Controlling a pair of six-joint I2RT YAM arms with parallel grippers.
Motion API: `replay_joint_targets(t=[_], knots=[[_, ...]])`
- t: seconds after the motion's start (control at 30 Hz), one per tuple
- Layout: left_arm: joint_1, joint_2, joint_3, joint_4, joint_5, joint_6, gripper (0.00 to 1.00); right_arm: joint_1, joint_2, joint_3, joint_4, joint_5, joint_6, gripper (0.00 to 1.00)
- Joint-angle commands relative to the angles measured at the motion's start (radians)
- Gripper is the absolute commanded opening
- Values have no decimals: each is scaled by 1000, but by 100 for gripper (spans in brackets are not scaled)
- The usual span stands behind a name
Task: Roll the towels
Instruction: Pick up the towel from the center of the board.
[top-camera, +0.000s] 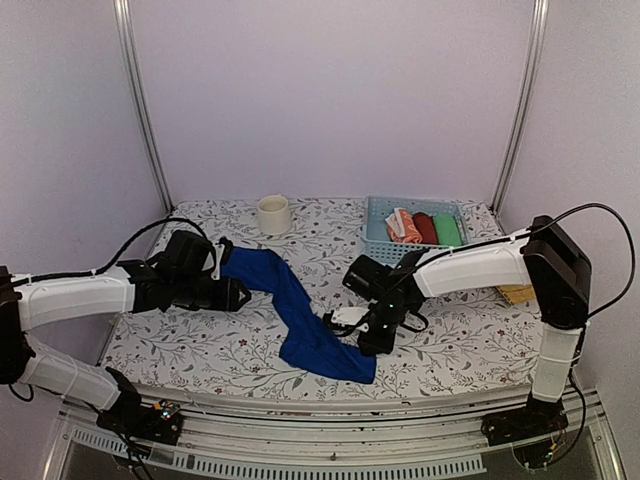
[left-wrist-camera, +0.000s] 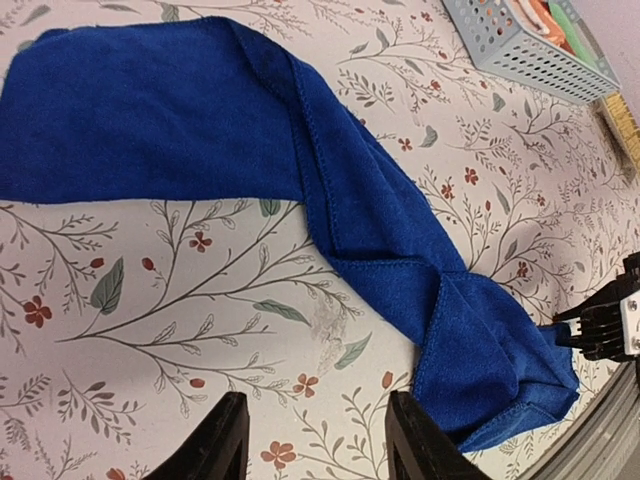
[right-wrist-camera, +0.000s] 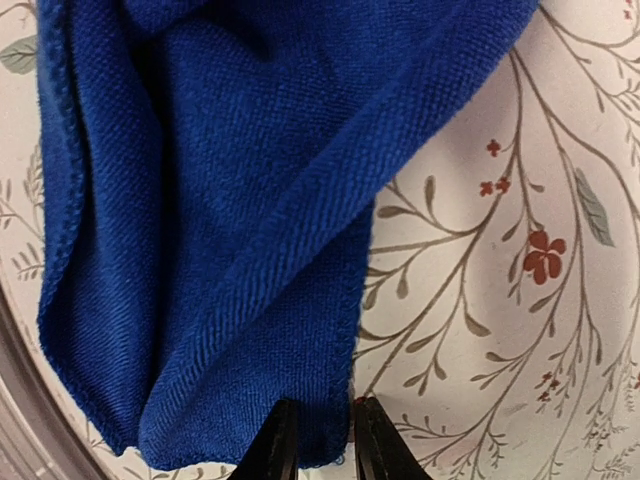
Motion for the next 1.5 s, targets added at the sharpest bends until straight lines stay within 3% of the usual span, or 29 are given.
replay_joint_targets(t=[0.0, 0.13, 0.33, 0.6, 0.9, 1.3, 1.4, 1.47], knots=[[24, -30, -5, -17, -9, 14, 49, 0, 62, -111, 41, 360, 12, 24], [31, -26, -2, -14, -10, 20, 49, -54, 27, -145, 81, 464, -4, 17], [42, -2, 0, -2, -3, 30, 49, -217, 3, -123, 80, 444, -15, 10], [49, 30, 23, 9, 16, 34, 49, -377, -120, -58, 52, 8, 25, 25], [50, 31, 16, 24, 27, 28, 49, -430, -101, -29, 53, -32, 20, 33], [51, 18, 23, 10, 13, 39, 49, -440, -12, -6, 63, -67, 23, 33], [53, 23, 27, 13, 13, 40, 49, -440, -10, -4, 50, -78, 25, 25], [59, 31, 34, 16, 4, 39, 50, -441, -22, -5, 39, -70, 20, 6]])
